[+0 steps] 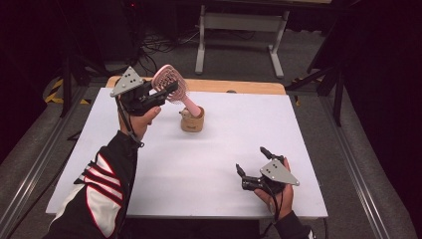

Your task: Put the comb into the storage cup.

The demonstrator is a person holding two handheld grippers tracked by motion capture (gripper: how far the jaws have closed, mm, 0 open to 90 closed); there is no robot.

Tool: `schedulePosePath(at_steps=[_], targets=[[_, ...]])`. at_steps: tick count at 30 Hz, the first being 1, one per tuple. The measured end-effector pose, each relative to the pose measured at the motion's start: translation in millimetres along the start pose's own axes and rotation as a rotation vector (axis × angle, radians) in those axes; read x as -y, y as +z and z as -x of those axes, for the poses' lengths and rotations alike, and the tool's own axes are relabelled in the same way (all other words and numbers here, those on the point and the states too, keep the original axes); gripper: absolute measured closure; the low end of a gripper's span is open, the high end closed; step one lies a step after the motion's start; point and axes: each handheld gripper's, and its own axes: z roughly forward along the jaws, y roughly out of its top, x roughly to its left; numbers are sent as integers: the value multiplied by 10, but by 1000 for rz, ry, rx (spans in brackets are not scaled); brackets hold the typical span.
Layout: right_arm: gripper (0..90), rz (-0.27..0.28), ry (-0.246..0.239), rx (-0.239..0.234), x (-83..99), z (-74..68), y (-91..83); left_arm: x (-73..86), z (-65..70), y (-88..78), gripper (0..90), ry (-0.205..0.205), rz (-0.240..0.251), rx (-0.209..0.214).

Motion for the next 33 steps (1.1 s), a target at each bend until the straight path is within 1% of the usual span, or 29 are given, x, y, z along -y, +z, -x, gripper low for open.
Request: schedulePosePath(at_steps=[6, 8, 11, 13, 16, 17, 21, 23, 24, 27, 28, 33], targets=[[62, -5, -7, 0, 2, -4, 4, 38, -17, 159, 631, 1, -32, -13], [62, -8, -9, -2, 6, -3, 7, 52, -20, 207, 631, 1, -49, -14], [64, -10, -1, -11, 7, -1, 10, 88, -20, 268, 631, -13, -62, -3], [65, -10, 0, -15, 8, 1, 8, 110, -14, 297, 631, -13, -68, -15], [66, -12, 2, -16, 9, 3, 11, 129, -13, 337, 631, -10, -82, -15], [66, -13, 3, -18, 10, 3, 11, 130, -10, 346, 631, -2, -89, -21], [66, -13, 2, -20, 10, 3, 12, 145, -6, 389, 631, 1, -90, -26], [66, -15, -1, -19, 9, 2, 11, 147, -14, 398, 631, 5, -100, -25], [66, -14, -1, -20, 10, 1, 11, 156, -15, 420, 631, 16, -116, -42], [66, -17, -1, -21, 9, 1, 13, 173, -25, 444, 630, 18, -129, -48], [66, -18, -2, -21, 10, 0, 14, 182, -23, 456, 630, 16, -126, -53], [66, -21, -5, -23, 11, -4, 15, 232, -19, 539, 630, 18, -151, -52]])
